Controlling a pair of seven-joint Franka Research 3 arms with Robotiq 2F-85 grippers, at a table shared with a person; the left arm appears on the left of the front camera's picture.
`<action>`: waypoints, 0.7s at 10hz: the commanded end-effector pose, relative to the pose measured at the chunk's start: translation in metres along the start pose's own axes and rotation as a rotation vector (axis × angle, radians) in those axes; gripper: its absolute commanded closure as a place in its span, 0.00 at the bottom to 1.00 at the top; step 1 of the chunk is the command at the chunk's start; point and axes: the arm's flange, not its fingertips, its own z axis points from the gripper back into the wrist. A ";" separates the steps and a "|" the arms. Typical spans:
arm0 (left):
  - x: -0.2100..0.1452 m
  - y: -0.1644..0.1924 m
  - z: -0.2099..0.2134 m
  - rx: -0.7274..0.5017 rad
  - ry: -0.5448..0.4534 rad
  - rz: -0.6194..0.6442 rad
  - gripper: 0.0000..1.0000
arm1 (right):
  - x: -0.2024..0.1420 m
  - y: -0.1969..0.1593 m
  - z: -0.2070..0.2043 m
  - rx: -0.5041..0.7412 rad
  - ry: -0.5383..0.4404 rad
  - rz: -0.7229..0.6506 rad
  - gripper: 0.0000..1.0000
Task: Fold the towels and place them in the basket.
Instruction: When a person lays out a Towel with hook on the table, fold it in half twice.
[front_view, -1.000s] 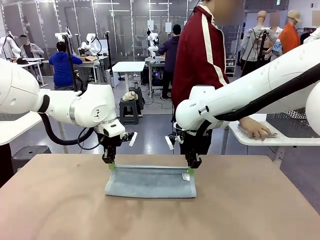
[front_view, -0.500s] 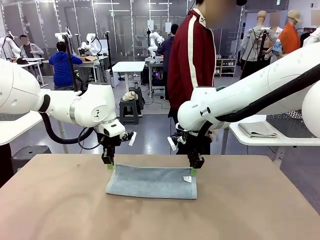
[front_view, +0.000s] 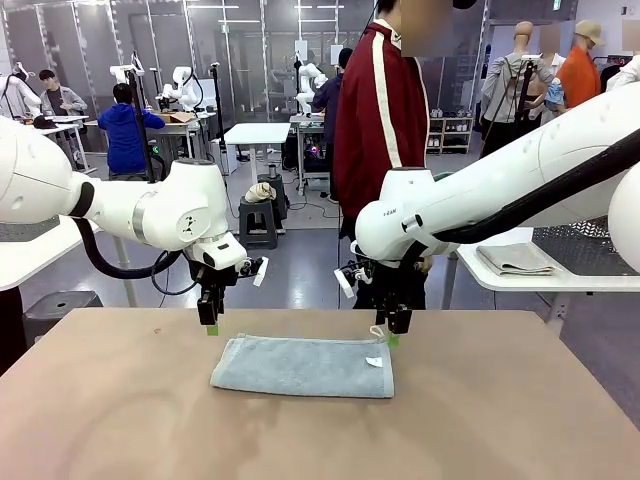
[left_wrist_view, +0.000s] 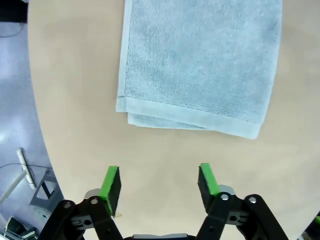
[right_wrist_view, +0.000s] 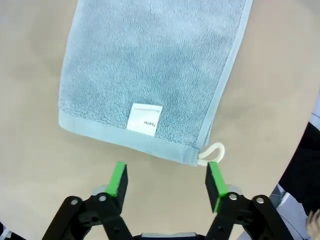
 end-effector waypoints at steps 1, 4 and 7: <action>-0.009 -0.043 0.032 0.014 -0.077 -0.043 0.15 | 0.014 0.030 0.025 0.043 -0.055 -0.048 0.10; -0.030 -0.102 0.096 0.007 -0.181 -0.060 0.15 | 0.035 0.099 0.083 0.074 -0.103 -0.271 0.10; -0.059 -0.146 0.135 0.045 -0.292 -0.081 0.15 | 0.054 0.169 0.134 -0.069 -0.203 -0.577 0.10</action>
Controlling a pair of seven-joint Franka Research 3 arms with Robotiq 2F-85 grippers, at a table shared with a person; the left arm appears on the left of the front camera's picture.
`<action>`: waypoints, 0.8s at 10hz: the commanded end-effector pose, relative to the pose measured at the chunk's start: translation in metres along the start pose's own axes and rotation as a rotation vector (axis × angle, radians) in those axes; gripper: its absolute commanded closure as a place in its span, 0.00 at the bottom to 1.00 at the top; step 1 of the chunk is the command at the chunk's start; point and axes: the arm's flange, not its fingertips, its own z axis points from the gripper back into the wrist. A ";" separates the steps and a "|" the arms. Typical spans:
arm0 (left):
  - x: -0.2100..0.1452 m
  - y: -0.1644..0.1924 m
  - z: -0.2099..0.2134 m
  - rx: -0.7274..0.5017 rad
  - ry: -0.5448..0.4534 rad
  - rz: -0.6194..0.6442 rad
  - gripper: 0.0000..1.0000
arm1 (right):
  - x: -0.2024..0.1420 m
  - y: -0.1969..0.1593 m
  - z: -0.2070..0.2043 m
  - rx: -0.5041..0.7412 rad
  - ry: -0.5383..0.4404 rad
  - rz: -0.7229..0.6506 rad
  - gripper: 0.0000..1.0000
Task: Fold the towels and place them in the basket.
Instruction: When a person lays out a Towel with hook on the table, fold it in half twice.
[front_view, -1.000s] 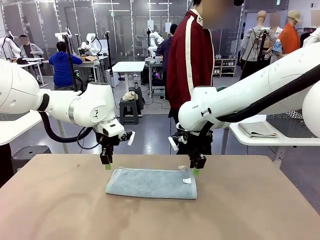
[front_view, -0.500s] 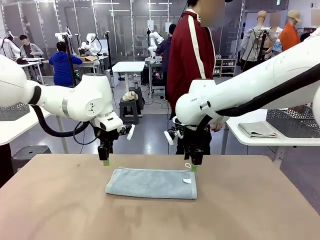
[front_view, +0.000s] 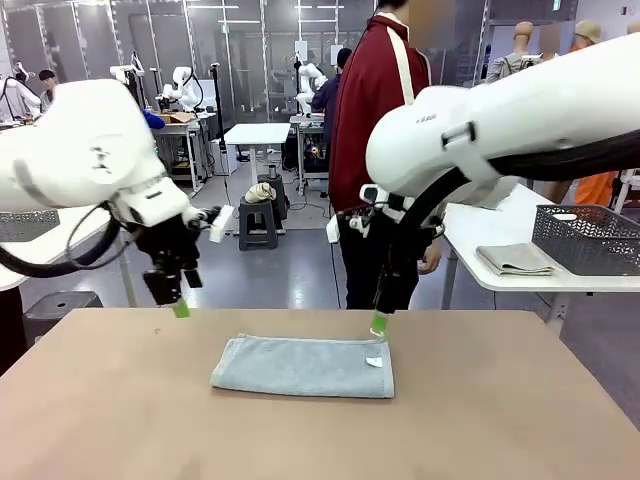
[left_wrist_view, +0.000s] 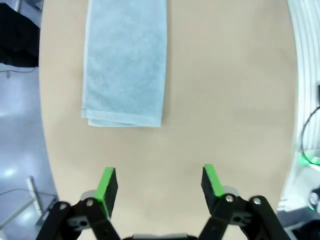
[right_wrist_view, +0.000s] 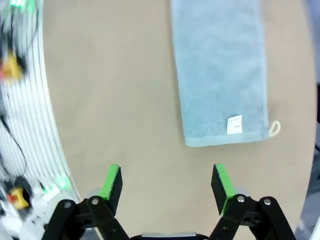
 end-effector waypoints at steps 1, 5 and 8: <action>-0.024 -0.021 0.005 0.008 -0.089 -0.040 0.15 | -0.012 0.041 0.008 -0.143 -0.112 -0.262 0.10; -0.060 -0.028 0.018 0.032 -0.336 -0.067 0.15 | -0.028 0.079 0.014 -0.017 -0.127 -0.797 0.10; -0.111 -0.046 0.040 0.126 -0.654 0.023 0.15 | -0.034 0.070 0.014 -0.070 -0.121 -0.695 0.10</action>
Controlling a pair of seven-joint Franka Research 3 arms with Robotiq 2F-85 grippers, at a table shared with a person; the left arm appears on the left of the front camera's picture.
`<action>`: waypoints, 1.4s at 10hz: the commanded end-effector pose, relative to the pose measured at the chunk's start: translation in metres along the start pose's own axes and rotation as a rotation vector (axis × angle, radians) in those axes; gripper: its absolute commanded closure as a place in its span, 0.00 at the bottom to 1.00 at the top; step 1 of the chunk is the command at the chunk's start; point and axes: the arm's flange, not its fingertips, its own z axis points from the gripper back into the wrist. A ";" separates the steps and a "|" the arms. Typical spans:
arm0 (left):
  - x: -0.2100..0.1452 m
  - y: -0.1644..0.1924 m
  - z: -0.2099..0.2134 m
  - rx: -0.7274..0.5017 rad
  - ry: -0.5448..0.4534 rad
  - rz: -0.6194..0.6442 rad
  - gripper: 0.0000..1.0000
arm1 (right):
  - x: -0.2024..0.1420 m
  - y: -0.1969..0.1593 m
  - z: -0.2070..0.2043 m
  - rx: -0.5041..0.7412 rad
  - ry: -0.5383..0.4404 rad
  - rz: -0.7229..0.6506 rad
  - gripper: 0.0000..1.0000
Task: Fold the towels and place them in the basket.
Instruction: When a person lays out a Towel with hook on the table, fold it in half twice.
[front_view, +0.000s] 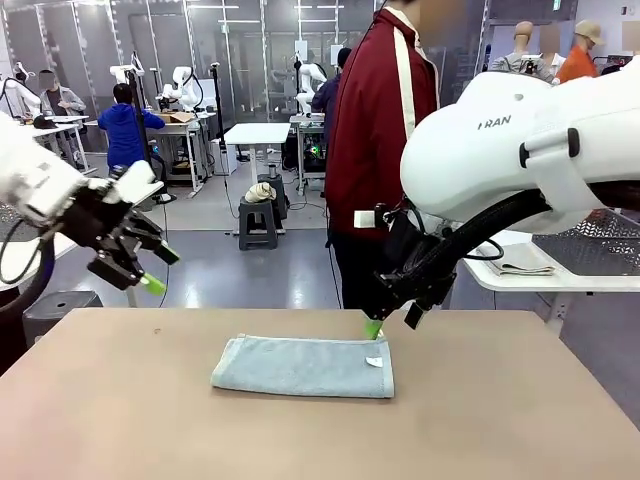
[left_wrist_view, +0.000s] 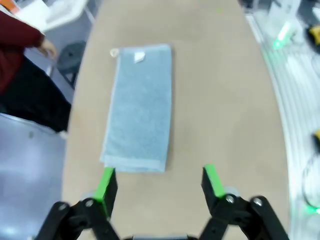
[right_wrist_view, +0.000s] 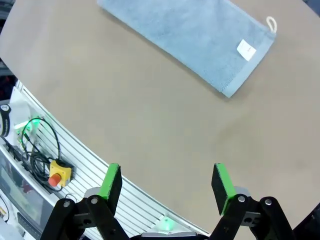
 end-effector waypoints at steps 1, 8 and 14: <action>-0.033 -0.026 0.030 0.033 -0.187 0.028 0.15 | 0.004 -0.005 0.001 -0.008 -0.016 0.050 0.10; -0.116 -0.017 0.061 -0.129 -0.413 0.134 0.15 | 0.004 -0.005 0.001 -0.008 -0.016 0.050 0.10; -0.125 -0.029 0.063 -0.127 -0.401 0.127 0.15 | 0.025 -0.045 -0.035 -0.088 -0.018 -0.332 0.10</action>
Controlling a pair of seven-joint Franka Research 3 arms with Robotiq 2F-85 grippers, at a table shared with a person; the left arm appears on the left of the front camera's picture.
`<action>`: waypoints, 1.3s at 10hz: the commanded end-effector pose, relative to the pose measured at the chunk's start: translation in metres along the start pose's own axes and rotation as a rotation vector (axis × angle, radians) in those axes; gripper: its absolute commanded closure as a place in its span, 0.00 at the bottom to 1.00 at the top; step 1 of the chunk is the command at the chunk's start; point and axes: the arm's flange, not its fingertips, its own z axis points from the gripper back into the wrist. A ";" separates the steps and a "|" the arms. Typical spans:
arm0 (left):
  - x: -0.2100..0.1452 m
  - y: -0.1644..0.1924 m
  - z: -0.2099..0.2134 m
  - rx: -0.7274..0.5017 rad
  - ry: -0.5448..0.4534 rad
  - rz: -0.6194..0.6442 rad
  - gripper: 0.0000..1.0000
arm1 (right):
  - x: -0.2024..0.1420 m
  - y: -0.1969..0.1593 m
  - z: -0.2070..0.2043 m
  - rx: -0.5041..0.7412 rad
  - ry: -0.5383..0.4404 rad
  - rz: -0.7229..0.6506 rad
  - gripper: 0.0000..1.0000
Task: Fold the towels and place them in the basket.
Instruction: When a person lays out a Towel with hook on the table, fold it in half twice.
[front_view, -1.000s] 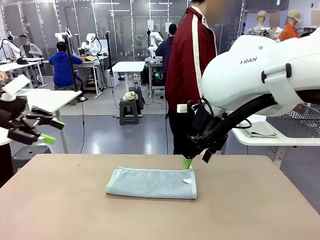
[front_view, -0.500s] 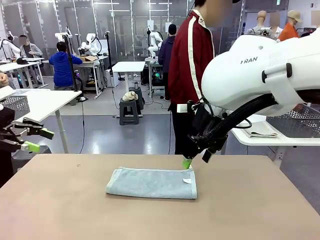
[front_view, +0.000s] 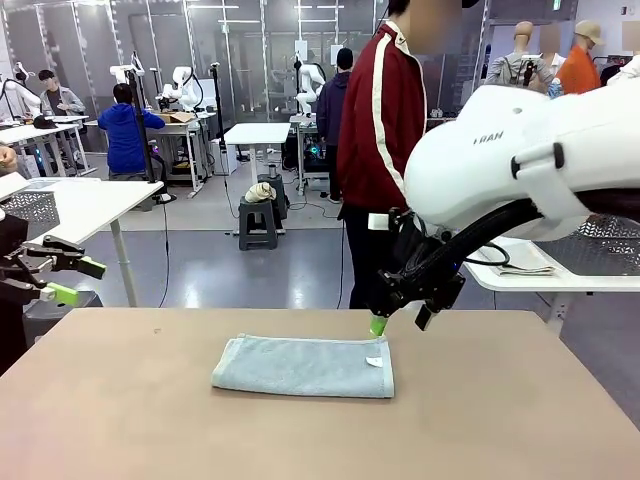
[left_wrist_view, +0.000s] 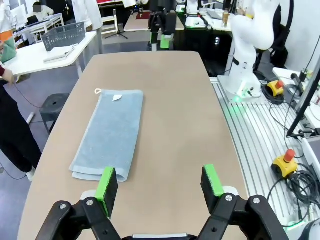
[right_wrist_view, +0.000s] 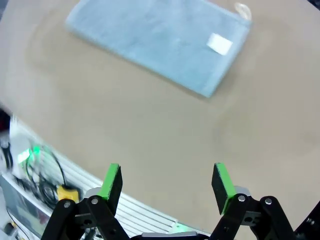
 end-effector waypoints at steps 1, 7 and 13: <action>0.003 -0.004 -0.001 -0.005 -0.014 -0.011 0.15 | 0.022 -0.011 -0.025 -0.040 -0.022 -0.129 0.10; 0.003 -0.004 -0.001 -0.005 -0.014 -0.011 0.15 | 0.058 -0.025 -0.113 -0.113 -0.062 -0.386 0.10; 0.003 -0.004 -0.001 -0.005 -0.014 -0.011 0.15 | 0.070 -0.040 -0.155 -0.163 -0.081 -0.430 0.10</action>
